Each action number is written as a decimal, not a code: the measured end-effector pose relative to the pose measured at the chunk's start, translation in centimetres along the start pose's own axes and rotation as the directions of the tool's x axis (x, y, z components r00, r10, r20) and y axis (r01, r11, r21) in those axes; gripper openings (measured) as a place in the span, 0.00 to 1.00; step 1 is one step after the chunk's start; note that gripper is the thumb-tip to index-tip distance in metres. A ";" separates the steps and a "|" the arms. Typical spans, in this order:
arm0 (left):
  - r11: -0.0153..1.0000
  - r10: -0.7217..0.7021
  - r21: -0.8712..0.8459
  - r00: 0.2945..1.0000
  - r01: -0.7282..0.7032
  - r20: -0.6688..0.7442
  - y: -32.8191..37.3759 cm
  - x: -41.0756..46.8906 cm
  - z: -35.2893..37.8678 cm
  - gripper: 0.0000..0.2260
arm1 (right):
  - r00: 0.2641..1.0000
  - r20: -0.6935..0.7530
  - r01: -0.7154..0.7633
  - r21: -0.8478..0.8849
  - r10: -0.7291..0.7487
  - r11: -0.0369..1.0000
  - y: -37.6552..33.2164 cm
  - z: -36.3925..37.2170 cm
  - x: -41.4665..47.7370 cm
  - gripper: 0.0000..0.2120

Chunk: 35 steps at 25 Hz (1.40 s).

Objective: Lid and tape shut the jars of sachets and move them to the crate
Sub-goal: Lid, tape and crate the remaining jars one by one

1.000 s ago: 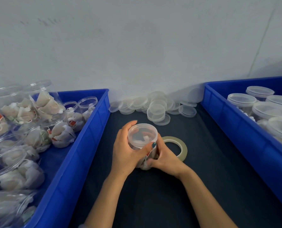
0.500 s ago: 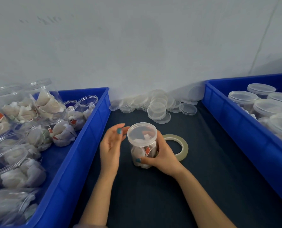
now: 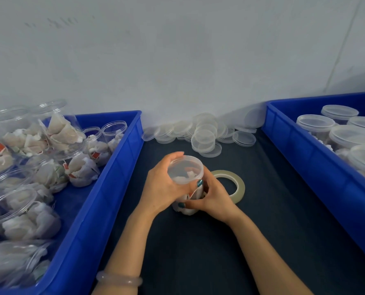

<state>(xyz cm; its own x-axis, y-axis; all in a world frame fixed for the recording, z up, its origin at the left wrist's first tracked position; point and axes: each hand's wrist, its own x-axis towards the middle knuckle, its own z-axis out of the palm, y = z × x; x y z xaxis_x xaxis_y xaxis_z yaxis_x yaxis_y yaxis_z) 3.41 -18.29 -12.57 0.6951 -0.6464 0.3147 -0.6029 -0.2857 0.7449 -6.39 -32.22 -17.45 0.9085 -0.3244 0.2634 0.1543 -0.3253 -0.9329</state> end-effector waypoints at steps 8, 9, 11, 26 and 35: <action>0.973 0.034 -0.226 0.995 -0.054 -0.093 -0.3 -0.9 1.2 0.40 | 0.978 0.023 -0.159 -0.557 0.207 0.815 0.3 -5.2 -1.9 0.52; 0.973 0.042 -0.223 0.992 -0.068 -0.116 -0.4 -1.0 1.3 0.39 | 0.977 -0.016 -0.183 -0.576 0.213 0.796 0.6 -6.2 -2.3 0.47; 0.974 0.059 -0.206 0.985 -0.092 -0.160 -0.7 -1.1 1.5 0.38 | 0.982 -0.009 -0.151 -0.639 0.189 0.755 0.8 -7.3 -3.0 0.33; 0.706 0.647 0.528 0.733 -0.472 -0.210 0.1 -2.6 5.0 0.22 | 0.907 -0.351 0.168 -0.201 -0.231 0.965 -2.0 -2.2 -3.9 0.16; 0.827 0.563 0.334 0.679 -0.453 -0.471 1.1 -3.3 5.5 0.10 | 0.864 -0.194 0.314 -0.512 -0.464 0.799 -1.7 -0.7 -3.8 0.22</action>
<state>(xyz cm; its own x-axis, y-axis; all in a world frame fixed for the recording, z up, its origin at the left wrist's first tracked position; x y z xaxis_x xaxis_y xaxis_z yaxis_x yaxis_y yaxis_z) -1.70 -20.38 -15.98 0.3176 -0.2665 0.9100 -0.9440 -0.1795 0.2769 -10.39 -31.02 -16.71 0.6382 -0.3018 0.7083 0.2102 -0.8167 -0.5374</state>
